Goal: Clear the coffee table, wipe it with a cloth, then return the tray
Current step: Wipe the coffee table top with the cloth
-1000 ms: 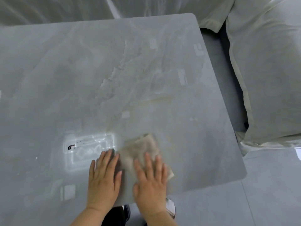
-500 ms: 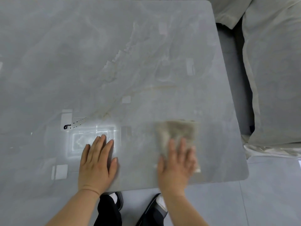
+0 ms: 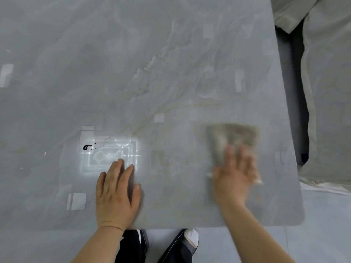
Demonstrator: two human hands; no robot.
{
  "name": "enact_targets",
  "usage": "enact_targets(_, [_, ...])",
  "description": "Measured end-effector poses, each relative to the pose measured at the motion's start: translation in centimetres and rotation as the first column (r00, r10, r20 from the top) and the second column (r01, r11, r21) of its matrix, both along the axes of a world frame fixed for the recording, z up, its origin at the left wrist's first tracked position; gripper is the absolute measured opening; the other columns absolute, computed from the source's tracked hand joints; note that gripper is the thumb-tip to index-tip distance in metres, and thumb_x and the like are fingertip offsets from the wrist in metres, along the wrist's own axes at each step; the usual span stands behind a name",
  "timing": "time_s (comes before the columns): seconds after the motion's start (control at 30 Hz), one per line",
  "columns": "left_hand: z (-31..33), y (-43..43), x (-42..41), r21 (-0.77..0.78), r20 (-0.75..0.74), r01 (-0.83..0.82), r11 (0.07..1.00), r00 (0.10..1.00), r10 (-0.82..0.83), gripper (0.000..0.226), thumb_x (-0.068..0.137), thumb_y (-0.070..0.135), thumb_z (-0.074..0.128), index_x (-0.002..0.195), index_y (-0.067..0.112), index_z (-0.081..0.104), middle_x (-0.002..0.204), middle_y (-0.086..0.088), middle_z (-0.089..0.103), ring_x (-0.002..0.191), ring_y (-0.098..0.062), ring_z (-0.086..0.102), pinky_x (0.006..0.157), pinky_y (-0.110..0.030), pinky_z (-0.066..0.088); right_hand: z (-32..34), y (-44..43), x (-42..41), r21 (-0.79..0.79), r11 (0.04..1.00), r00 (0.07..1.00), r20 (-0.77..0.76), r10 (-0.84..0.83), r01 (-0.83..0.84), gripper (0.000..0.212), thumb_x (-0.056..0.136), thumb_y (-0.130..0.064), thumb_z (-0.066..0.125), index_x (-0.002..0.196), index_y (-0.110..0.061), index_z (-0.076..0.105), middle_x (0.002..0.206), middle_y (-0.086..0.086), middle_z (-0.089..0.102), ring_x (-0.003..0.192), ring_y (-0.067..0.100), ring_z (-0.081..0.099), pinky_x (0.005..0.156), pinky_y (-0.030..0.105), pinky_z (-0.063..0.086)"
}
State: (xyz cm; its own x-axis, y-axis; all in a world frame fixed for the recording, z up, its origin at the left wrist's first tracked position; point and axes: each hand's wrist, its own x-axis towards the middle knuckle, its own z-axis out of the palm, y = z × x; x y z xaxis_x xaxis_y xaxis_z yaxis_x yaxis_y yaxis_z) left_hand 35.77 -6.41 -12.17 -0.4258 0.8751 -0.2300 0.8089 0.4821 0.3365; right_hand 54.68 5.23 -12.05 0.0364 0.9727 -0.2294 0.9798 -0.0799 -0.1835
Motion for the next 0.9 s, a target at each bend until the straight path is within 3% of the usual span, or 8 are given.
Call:
enact_targets(0.1, [-0.2,0.1,0.0,0.028,-0.001,-0.063,0.998,0.998,0.063,0.053,0.077,0.031,0.034,0.113,-0.002,0.056,0.126,-0.027,0.053,0.12,-0.024,0.031,0.11,-0.023,0.0,0.1,-0.4,-4.3,0.106,0.808,0.814,0.04,0.579,-0.58,0.047,0.068,-0.03,0.042,0.107,-0.021,0.067,0.12,0.01,0.065,0.107,0.039,0.06,0.084,0.053,0.049])
enact_targets(0.2, [-0.6,0.2,-0.2,0.04,-0.028,-0.042,0.998,0.999,0.043,0.053,0.077,0.03,0.035,0.113,-0.003,0.055,0.125,-0.027,0.054,0.12,-0.025,0.031,0.111,-0.023,0.0,0.1,3.7,-2.8,0.116,0.686,0.693,0.029,0.72,-0.718,0.049,0.067,-0.031,0.04,0.106,-0.019,0.068,0.118,0.01,0.065,0.103,0.039,0.063,0.081,0.052,0.051])
enact_targets(0.33, [-0.6,0.1,-0.2,-0.005,-0.026,-0.032,0.999,0.999,0.031,0.053,0.077,0.03,0.034,0.113,-0.003,0.055,0.124,-0.028,0.054,0.12,-0.026,0.03,0.111,-0.025,0.0,-0.5,10.8,1.2,0.083,0.962,0.963,-0.055,0.265,-0.26,0.053,0.083,-0.026,0.039,0.134,-0.016,0.042,0.15,0.013,0.029,0.137,0.038,0.025,0.111,0.047,0.019])
enact_targets(0.43, [-0.5,0.2,-0.3,-0.03,-0.025,-0.029,0.999,0.999,0.028,0.052,0.078,0.029,0.033,0.112,-0.003,0.056,0.124,-0.027,0.055,0.119,-0.025,0.031,0.111,-0.026,0.0,-0.9,12.5,-1.0,0.065,0.993,0.994,-0.07,-0.089,0.093,0.053,0.091,-0.024,0.04,0.141,-0.023,0.026,0.156,0.004,0.008,0.142,0.032,0.004,0.113,0.045,0.004])
enact_targets(0.53, [-0.4,0.2,-0.2,-0.023,-0.031,-0.013,1.0,0.999,0.012,0.058,0.091,0.037,0.017,0.113,-0.002,0.054,0.124,-0.028,0.054,0.12,-0.026,0.031,0.111,-0.027,0.0,-1.5,9.8,-7.4,0.037,0.998,0.99,-0.129,0.062,-0.057,0.06,0.089,-0.02,0.042,0.144,-0.027,0.018,0.157,0.004,0.003,0.142,0.035,0.0,0.113,0.047,0.002])
enact_targets(0.73, [-0.4,0.2,-0.2,0.005,-0.038,-0.019,1.0,0.999,0.02,0.069,0.092,0.043,0.009,0.111,-0.004,0.056,0.123,-0.029,0.054,0.119,-0.026,0.031,0.111,-0.025,-0.002,-1.3,6.8,-8.6,0.162,0.779,0.752,-0.205,0.626,-0.605,0.058,0.082,-0.02,0.051,0.138,-0.025,0.036,0.152,0.003,0.026,0.14,0.033,0.017,0.111,0.042,0.01])
enact_targets(0.8, [-0.4,0.2,-0.2,-0.01,-0.047,-0.023,1.0,0.999,0.023,0.055,0.086,0.034,0.025,0.111,-0.004,0.056,0.123,-0.028,0.054,0.119,-0.025,0.03,0.111,-0.024,-0.004,-1.4,9.7,-4.2,0.123,0.824,0.814,-0.131,0.565,-0.553,0.061,0.084,-0.021,0.051,0.141,-0.026,0.028,0.153,0.004,0.021,0.14,0.031,0.018,0.11,0.038,0.012])
enact_targets(0.9, [-0.7,0.1,-0.3,0.015,-0.053,-0.028,1.0,0.998,0.028,0.053,0.076,0.029,0.033,0.111,-0.004,0.057,0.122,-0.028,0.055,0.119,-0.025,0.031,0.111,-0.024,-0.002,-0.9,11.8,0.0,0.099,0.988,0.987,-0.096,0.126,-0.117,0.057,0.087,-0.021,0.045,0.141,-0.027,0.026,0.156,0.002,0.013,0.142,0.028,0.007,0.112,0.039,0.004])
